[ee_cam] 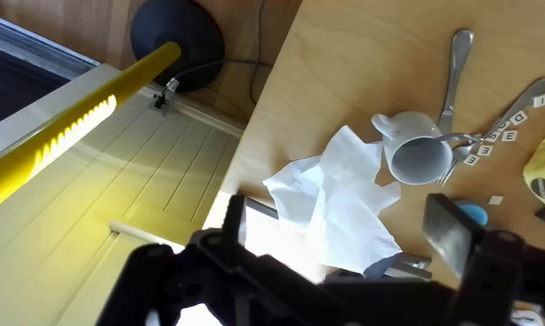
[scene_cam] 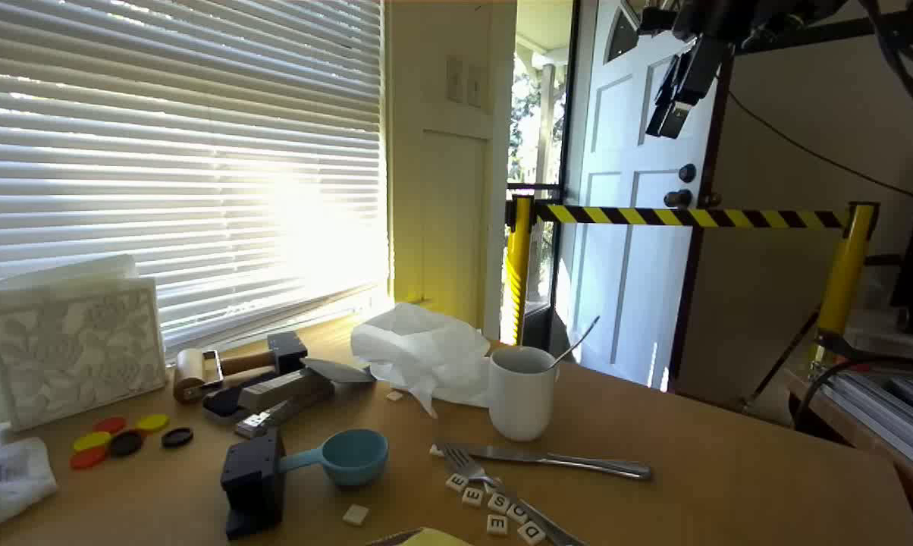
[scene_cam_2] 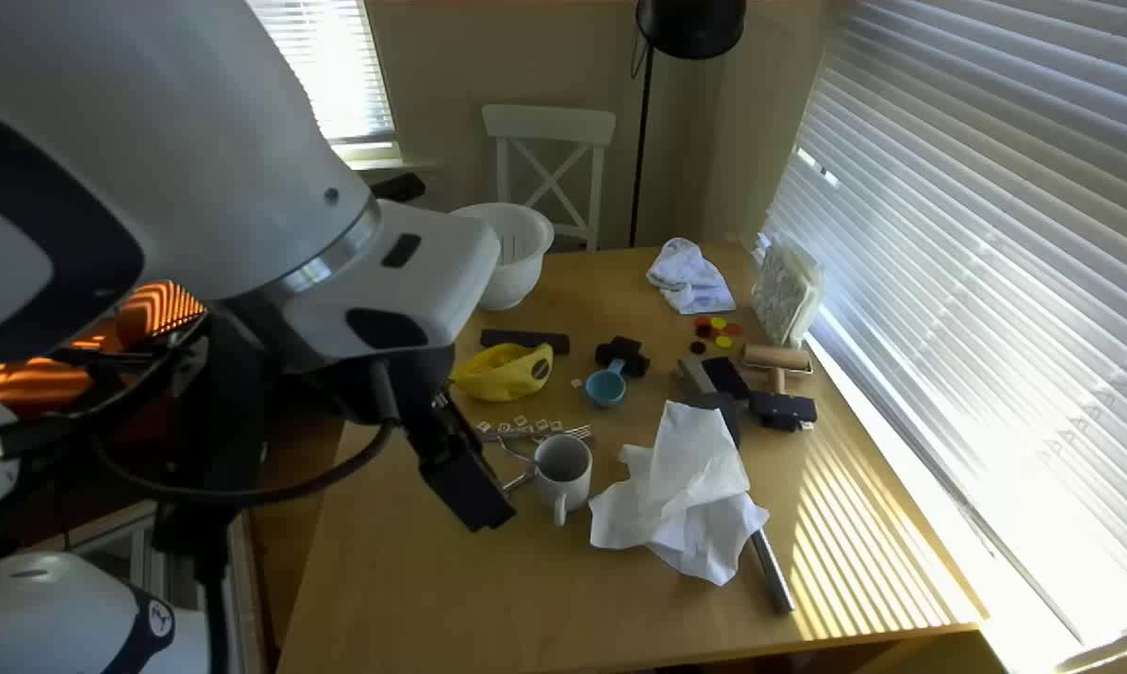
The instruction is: Move the fork to the right
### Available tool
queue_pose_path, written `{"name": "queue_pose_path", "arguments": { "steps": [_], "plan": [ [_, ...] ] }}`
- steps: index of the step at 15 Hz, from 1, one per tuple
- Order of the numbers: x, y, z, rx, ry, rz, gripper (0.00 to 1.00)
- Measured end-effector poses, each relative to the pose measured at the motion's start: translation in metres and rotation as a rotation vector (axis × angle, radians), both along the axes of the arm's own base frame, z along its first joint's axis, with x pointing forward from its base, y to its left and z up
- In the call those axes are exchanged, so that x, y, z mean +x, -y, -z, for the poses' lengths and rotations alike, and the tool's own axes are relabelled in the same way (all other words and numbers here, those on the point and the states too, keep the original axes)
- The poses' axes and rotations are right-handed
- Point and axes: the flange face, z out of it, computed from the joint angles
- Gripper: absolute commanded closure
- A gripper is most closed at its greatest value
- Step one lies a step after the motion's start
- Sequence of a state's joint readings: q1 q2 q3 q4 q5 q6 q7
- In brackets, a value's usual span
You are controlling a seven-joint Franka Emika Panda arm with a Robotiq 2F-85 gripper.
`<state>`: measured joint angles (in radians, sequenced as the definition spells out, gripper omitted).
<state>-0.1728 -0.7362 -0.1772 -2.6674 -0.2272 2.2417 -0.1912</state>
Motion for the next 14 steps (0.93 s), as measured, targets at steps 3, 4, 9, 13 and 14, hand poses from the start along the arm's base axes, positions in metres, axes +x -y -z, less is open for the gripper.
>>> {"name": "queue_pose_path", "arguments": {
  "steps": [3,4,9,13,14],
  "plan": [
    [0.0,0.0,0.0,0.0,0.0,0.0,0.0],
    [0.0,0.0,0.0,0.0,0.0,0.0,0.0],
    [0.011,-0.031,0.007,0.007,-0.041,0.054,0.0],
    [0.035,-0.125,0.027,0.02,-0.176,0.167,0.0],
    [0.04,-0.147,0.03,0.019,-0.203,0.204,0.0]
  ]
}}
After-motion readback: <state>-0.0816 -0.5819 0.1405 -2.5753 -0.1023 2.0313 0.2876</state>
